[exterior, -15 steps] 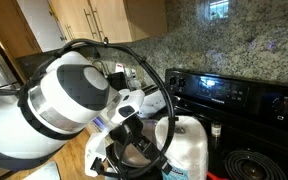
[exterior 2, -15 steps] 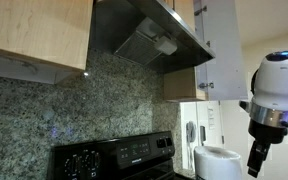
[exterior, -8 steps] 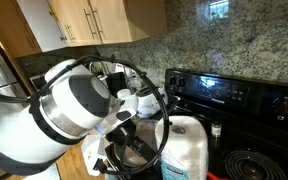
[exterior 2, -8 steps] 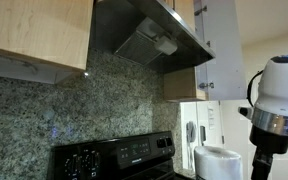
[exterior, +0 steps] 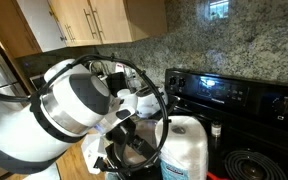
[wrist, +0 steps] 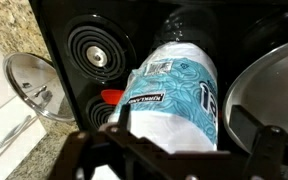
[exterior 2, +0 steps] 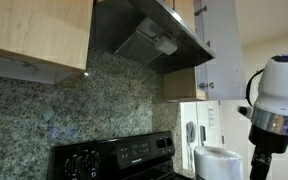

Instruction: Pick the paper towels and put them on the pan

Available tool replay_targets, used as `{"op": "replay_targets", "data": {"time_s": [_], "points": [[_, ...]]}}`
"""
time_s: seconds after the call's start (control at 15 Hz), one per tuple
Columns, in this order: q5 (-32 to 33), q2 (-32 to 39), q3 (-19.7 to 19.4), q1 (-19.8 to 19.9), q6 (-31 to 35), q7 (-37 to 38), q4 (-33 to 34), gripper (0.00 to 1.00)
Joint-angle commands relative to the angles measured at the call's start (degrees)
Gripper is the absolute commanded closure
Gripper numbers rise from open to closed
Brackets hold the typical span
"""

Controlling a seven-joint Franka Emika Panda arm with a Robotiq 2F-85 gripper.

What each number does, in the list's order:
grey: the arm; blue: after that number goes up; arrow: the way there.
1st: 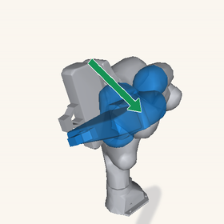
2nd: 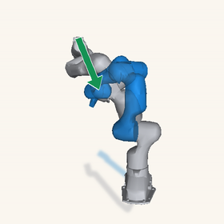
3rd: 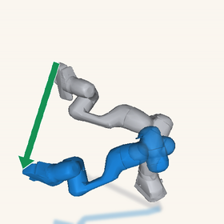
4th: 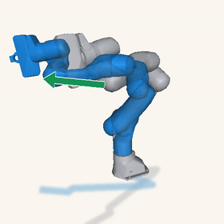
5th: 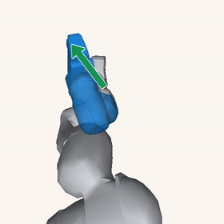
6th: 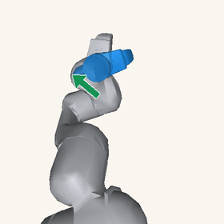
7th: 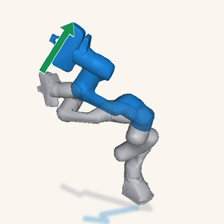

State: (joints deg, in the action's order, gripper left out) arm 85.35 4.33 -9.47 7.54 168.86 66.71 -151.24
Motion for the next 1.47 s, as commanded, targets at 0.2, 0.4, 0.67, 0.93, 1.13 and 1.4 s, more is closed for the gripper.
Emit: {"op": "replay_targets", "data": {"time_s": [0.2,0.4,0.67,0.93,1.13,1.4], "points": [[14.6,-4.5,1.2,-1.8,-0.4,19.8,3.5,0.0],[19.0,-3.5,1.7,-2.2,-0.6,26.9,4.6,0.0],[19.3,-3.6,1.8,-2.4,-1.9,29.4,2.4,0.0],[20.0,-6.7,1.7,-2.4,-3.8,29.6,-2.2,0.0],[21.8,-5.5,1.7,-2.3,-3.4,32.2,-0.8,0.0],[26.0,-3.8,1.6,-2.2,-2.8,37.7,2.6,0.0]]}}
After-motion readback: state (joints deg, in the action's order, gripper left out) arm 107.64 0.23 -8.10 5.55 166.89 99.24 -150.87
